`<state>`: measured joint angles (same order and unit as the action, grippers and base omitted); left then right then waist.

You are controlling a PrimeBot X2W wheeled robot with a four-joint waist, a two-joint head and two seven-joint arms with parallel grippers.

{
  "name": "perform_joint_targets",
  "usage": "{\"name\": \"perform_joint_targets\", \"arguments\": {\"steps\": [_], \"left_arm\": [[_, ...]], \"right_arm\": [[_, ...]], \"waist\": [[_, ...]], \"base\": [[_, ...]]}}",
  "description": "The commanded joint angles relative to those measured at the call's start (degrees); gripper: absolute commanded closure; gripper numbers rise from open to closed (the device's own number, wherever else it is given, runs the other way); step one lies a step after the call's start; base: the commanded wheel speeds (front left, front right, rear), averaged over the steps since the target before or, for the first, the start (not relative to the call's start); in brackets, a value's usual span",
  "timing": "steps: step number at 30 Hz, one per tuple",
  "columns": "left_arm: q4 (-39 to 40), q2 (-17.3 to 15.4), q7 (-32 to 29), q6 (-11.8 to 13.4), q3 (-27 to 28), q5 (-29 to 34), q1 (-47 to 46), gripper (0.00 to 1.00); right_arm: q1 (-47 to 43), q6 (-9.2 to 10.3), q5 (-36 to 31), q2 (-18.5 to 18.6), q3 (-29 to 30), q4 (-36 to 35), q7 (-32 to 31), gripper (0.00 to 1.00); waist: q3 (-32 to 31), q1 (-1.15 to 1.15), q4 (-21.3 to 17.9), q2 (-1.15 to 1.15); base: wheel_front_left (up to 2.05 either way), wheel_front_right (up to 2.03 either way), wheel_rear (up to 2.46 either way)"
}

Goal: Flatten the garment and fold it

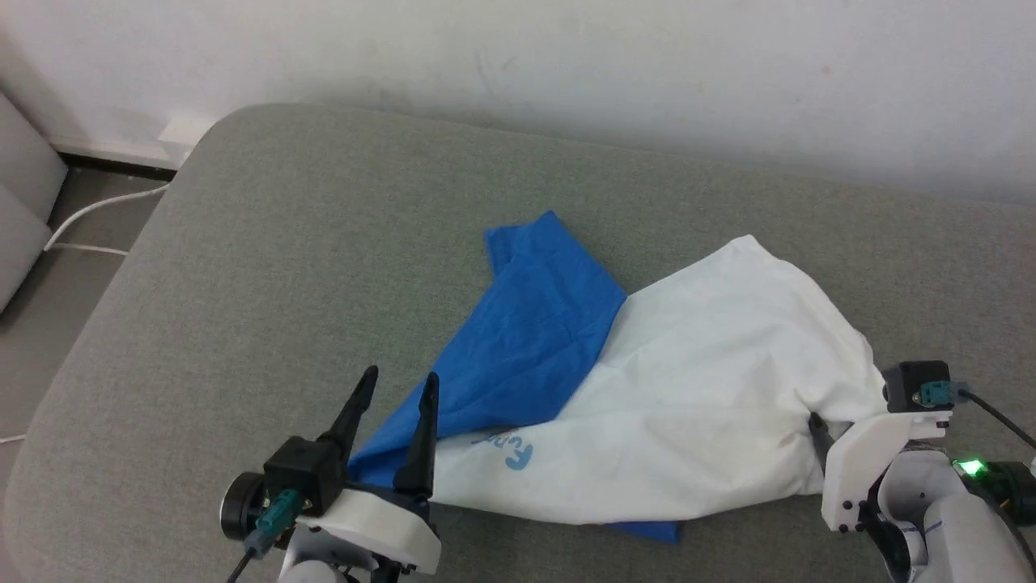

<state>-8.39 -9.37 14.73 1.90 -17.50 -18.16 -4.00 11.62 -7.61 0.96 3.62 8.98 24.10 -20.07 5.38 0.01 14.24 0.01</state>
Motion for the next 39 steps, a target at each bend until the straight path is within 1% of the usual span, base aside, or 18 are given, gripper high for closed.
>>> {"name": "perform_joint_targets", "arguments": {"steps": [1, 2, 3, 4, 5, 8, 9, 10, 11, 14, 16, 21, 23, 26, 29, 31, 35, 39], "left_arm": [[-0.3, 0.3, 0.3, -0.5, 0.2, 0.4, -0.9, 0.0], [-0.6, 0.5, 0.3, -0.7, 0.4, 0.6, -0.9, 0.0], [-0.9, 0.6, 0.3, -0.9, 0.5, 0.8, -0.9, 0.0], [-1.2, 0.8, 0.3, -1.1, 0.5, 0.9, -0.8, 0.0], [-1.5, 0.8, 0.3, -1.2, 0.6, 1.0, -0.7, 0.0], [-2.2, 1.1, 0.3, -1.6, 0.9, 1.4, -0.3, 0.0], [-2.6, 1.1, 0.3, -1.9, 1.1, 1.7, -0.1, 0.0], [-2.6, 1.1, 0.3, -1.9, 1.1, 1.7, -0.1, 0.0], [-2.7, 1.1, 0.3, -2.0, 1.2, 1.8, 0.0, 0.0], [-2.9, 1.2, 0.3, -2.2, 1.6, 2.1, 0.4, 0.0], [-2.9, 1.2, 0.3, -2.3, 1.8, 2.2, 0.7, 0.0], [-3.0, 1.8, 0.3, -2.7, 1.6, 2.5, 0.8, 0.0], [-2.8, 2.0, 0.3, -3.0, 1.5, 2.6, 0.4, 0.0], [-2.7, 2.6, 0.3, -3.4, 1.5, 2.6, -0.1, 0.0], [-2.8, 3.4, 0.3, -3.7, 1.3, 2.8, -0.6, 0.0], [-2.9, 3.8, 0.3, -4.0, 1.3, 2.8, -1.1, 0.0], [-3.3, 4.7, 0.3, -4.6, 1.1, 3.1, -2.0, 0.0], [-3.6, 5.4, 0.3, -5.0, 1.0, 3.2, -3.0, 0.0]], "right_arm": [[0.4, 0.12, -0.6, 0.1, 0.2, 0.9, -0.5, 0.0], [0.3, 0.12, -0.8, 0.0, 0.5, 1.6, -0.9, 0.0], [0.2, 0.12, -0.9, 0.0, 0.8, 2.2, -0.9, 0.5], [0.0, 0.12, -1.1, -0.1, 0.9, 2.6, -0.7, 0.69], [-0.1, 0.12, -1.0, -0.2, 1.1, 2.7, 0.0, 1.0], [-0.5, 0.12, -0.4, -0.5, 2.0, 1.8, 4.1, 1.0], [-0.7, 0.12, -0.6, -0.6, 3.2, -0.1, 8.0, 1.0], [-0.7, 0.12, -0.6, -0.6, 3.2, -0.1, 8.0, 1.0], [-0.9, 0.12, -0.7, -0.6, 3.7, -1.4, 9.7, 1.0], [-1.6, 0.12, -1.2, -0.7, 3.8, -6.7, 14.3, 1.0], [-2.0, 0.12, -0.8, -0.7, 3.2, -11.1, 16.1, 1.0], [-1.1, 0.12, -1.5, 0.0, 0.5, -22.5, 16.2, 1.0], [0.8, 0.12, -1.6, 1.2, -0.5, -25.8, 15.4, 1.0], [4.5, 0.12, -2.2, 3.8, -2.0, -28.5, 13.3, 1.0], [9.1, 0.12, -2.6, 6.5, -3.8, -28.8, 11.2, 1.0], [12.5, 0.12, -2.7, 8.1, -5.6, -27.4, 10.2, 1.0], [19.7, 0.12, -2.3, 10.9, -9.9, -21.9, 10.2, 1.0], [27.2, 0.12, -2.3, 12.5, -15.4, -13.6, 11.4, 1.0]], "waist": [[0.9, -0.01, 1.1, -0.01], [0.9, -0.01, 1.2, -0.01], [0.8, -0.01, 1.3, -0.01], [0.8, -0.01, 1.2, -0.01], [0.6, -0.01, 1.0, -0.01], [-0.3, -0.01, 0.0, -0.01], [-1.1, -0.01, -0.8, -0.01], [-1.1, -0.01, -0.8, -0.01], [-1.6, -0.01, -1.3, -0.01], [-3.1, -0.01, -2.6, -0.01], [-3.9, -0.01, -3.2, -0.01], [-4.3, -0.01, -3.3, -0.01], [-3.7, -0.01, -2.7, -0.01], [-2.4, -0.01, -1.1, -0.01], [-0.8, -0.01, 1.1, -0.01], [0.3, -0.01, 2.6, -0.01], [2.5, -0.01, 5.6, -0.01], [4.7, -0.01, 8.3, -0.01]], "base": [[0.0, 0.0, 0.0], [0.0, 0.0, 0.0], [0.0, 0.0, 0.0], [0.0, 0.0, 0.0], [0.0, 0.0, 0.0], [0.0, 0.0, 0.0], [0.0, 0.0, 0.0], [0.0, 0.0, 0.0], [0.0, 0.0, 0.0], [0.0, 0.0, 0.0], [0.0, 0.0, 0.0], [0.0, 0.0, 0.0], [0.0, 0.0, 0.0], [0.0, 0.0, 0.0], [0.0, 0.0, 0.0], [0.0, 0.0, 0.0], [0.0, 0.0, 0.0], [0.0, 0.0, 0.0]]}}
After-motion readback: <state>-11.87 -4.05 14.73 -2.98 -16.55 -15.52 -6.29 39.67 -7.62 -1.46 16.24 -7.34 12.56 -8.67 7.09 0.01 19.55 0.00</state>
